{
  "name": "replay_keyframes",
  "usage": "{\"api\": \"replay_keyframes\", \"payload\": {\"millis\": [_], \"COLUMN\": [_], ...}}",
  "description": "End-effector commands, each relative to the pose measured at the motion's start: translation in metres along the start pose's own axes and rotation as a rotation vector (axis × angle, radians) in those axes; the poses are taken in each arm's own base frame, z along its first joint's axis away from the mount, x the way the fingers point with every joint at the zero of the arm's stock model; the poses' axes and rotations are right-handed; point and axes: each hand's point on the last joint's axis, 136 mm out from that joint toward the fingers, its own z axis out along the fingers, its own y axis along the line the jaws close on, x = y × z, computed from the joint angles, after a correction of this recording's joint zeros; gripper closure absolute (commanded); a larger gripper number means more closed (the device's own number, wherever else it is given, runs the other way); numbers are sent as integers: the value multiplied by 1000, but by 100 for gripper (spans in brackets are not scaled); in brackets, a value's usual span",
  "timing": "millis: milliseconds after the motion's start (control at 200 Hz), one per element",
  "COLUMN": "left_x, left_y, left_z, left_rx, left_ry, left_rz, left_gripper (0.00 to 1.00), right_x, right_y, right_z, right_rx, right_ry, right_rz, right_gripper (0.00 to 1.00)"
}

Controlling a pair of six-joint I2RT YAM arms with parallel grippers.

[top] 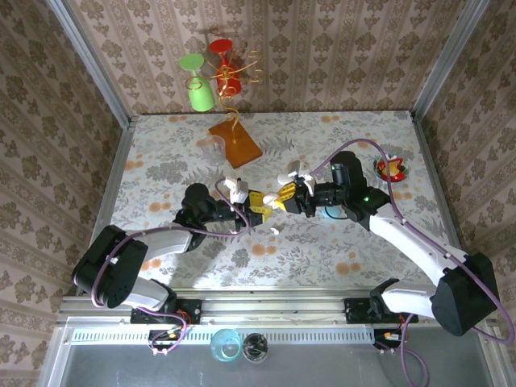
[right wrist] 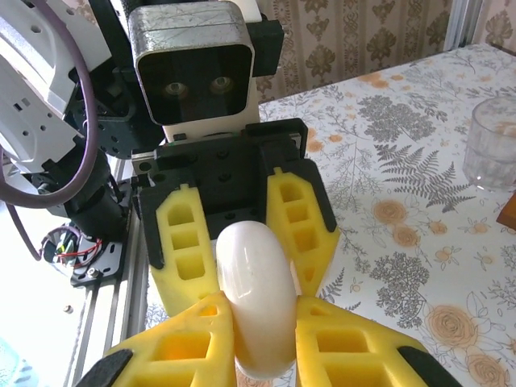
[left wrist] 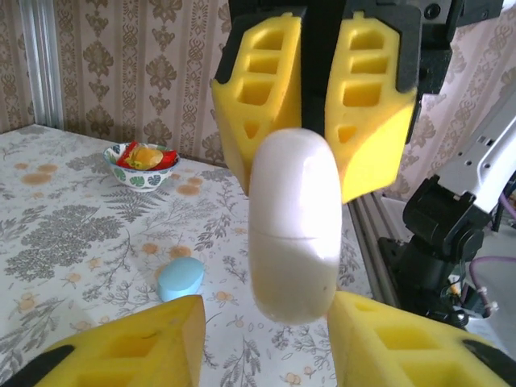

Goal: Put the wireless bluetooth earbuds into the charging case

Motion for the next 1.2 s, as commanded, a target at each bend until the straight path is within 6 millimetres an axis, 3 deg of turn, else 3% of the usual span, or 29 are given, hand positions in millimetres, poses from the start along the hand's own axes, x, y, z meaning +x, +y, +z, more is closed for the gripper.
{"api": "replay_keyframes", "payload": {"millis": [0,280,410,530,635,860,1195], "left_x": [-12,-12,-11,-8,-6,-5,1], "left_y": [-4,-4,-4,-3,-3,-5,4], "left_z": [4,5,5,3,3,2,-6], "left_rx": [46,59,61,56,57,61,2], "left_ry": [-27,-31,-29,-25,-24,-22,-24], "left_rz": [32,23,21,18,20,26,44], "left_gripper": [66,66,82,93,95,98,100], "right_x": [-2,4,6,4,3,3,0], "right_y": [-5,-9,-10,-13,-26,-67,-71], "right_z": [5,13,14,13,13,7,10], "right_rx": [9,1,1,27,102,296,280], "right_ry": [22,41,49,40,33,23,-1], "right_rz": [-17,-9,-2,2,18,108,148], "right_gripper": [80,81,80,70,54,47,36]}}
